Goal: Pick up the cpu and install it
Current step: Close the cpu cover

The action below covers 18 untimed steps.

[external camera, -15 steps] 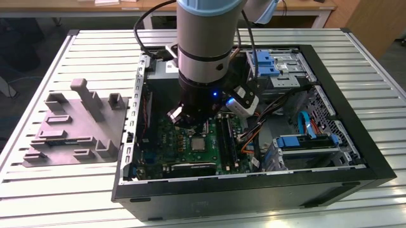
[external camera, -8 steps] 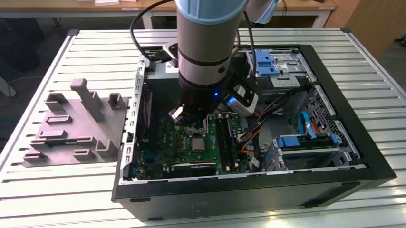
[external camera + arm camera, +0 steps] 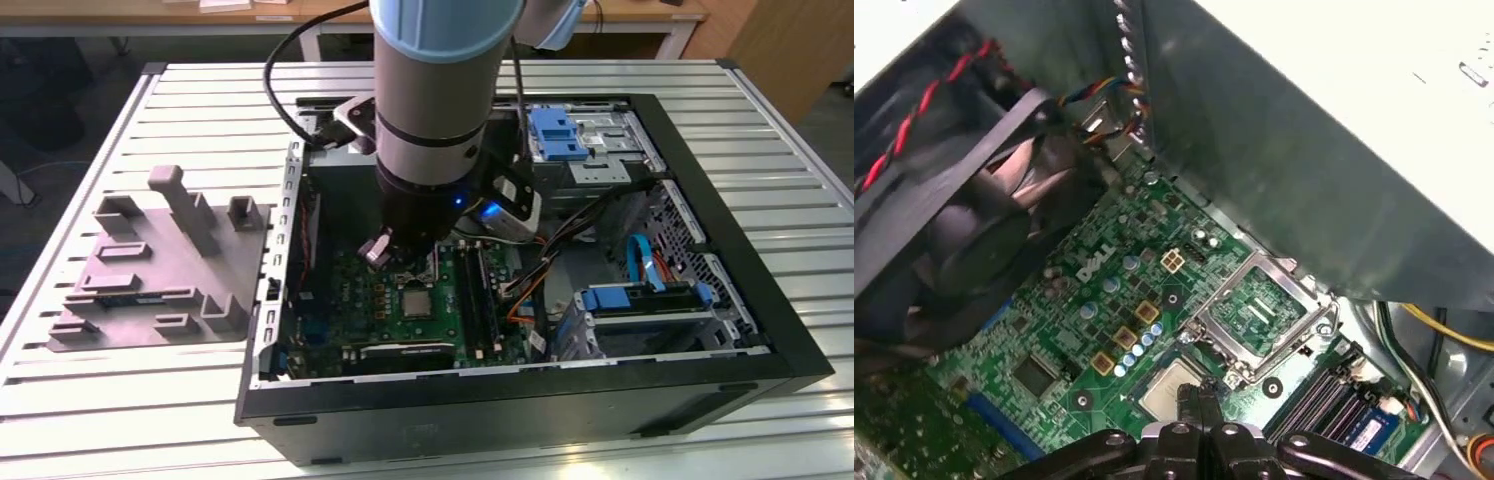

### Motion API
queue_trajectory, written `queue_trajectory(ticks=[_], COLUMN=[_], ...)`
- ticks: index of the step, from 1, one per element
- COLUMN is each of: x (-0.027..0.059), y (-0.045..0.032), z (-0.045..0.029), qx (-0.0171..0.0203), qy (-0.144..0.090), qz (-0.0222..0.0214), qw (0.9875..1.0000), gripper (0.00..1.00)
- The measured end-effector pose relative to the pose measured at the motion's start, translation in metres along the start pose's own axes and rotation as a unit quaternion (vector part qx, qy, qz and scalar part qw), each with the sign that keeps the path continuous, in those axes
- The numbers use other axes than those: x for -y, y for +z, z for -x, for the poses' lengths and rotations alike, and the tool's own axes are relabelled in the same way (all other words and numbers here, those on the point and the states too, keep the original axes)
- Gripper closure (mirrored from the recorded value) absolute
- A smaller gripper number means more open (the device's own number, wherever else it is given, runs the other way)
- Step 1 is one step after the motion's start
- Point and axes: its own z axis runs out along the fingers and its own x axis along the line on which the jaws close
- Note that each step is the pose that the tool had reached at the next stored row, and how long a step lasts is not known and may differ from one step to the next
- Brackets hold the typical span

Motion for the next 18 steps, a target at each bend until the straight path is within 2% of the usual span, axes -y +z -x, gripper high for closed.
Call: queue_trajectory(ticks=[3, 6, 13, 15, 18], x=[0.0013, 0.0024, 0.0047, 0.0059, 0.0059], y=[0.0006, 0.0013, 0.0051, 0.0059, 0.0067], z=[0.0015, 0.0046, 0.0244, 0.0263, 0.0263], qx=[0.0041, 0.0058, 0.0059, 0.0055, 0.0029], qy=[-0.002, -0.002, -0.002, -0.006, -0.032], qz=[0.0029, 0.0031, 0.003, 0.0031, 0.0038], qw=[1.0, 1.0, 1.0, 1.0, 0.9995], gripper=[0.89, 0.89, 0.89, 0.89, 0.89])
